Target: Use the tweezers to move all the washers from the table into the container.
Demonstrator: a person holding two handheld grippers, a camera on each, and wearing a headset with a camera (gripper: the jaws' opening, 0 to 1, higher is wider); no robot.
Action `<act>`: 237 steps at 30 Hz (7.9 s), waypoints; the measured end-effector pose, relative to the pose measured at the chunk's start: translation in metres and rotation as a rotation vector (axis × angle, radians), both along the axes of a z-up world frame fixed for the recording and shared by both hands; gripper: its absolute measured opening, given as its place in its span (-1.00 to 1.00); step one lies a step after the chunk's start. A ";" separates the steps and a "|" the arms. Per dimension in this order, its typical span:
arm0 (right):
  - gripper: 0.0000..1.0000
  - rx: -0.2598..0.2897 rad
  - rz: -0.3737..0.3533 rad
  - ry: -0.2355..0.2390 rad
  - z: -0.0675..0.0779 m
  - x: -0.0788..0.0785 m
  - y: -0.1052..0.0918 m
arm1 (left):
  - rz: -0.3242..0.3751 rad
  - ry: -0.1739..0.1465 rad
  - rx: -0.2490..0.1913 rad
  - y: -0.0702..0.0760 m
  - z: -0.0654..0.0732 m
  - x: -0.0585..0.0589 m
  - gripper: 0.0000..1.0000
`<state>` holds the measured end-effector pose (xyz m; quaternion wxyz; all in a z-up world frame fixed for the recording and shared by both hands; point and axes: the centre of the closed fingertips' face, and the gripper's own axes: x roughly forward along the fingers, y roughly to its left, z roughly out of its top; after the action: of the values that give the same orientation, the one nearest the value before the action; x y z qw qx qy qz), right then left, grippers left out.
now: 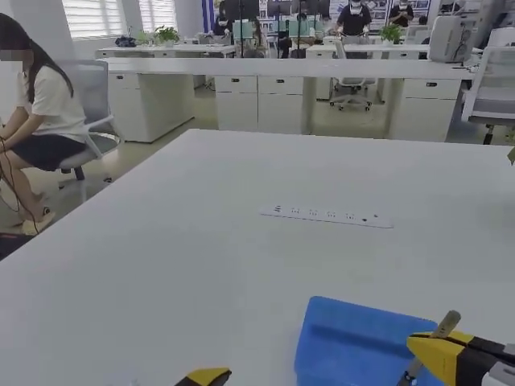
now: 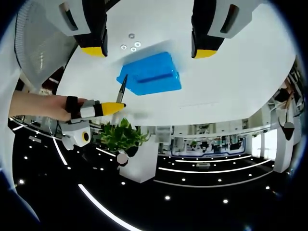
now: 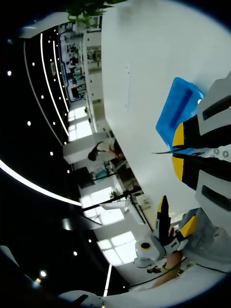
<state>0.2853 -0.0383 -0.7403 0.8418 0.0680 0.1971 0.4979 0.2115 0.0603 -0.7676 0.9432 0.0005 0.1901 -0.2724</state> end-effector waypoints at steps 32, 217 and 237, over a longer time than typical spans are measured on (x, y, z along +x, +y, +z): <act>-0.97 -0.135 0.068 0.107 -0.067 -0.032 0.014 | -0.016 0.015 0.019 -0.002 -0.004 -0.002 0.38; -0.95 -0.075 -0.121 0.006 -0.014 -0.015 0.017 | 0.191 -0.185 -0.050 0.031 0.036 0.015 0.71; -0.94 -0.162 0.132 0.027 -0.073 -0.017 0.027 | 0.250 -0.200 -0.057 0.040 0.038 0.018 0.77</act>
<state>0.2684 -0.0114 -0.8131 0.8070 -0.0067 0.2523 0.5338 0.2294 0.1004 -0.7292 0.9836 -0.0227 0.0862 -0.1570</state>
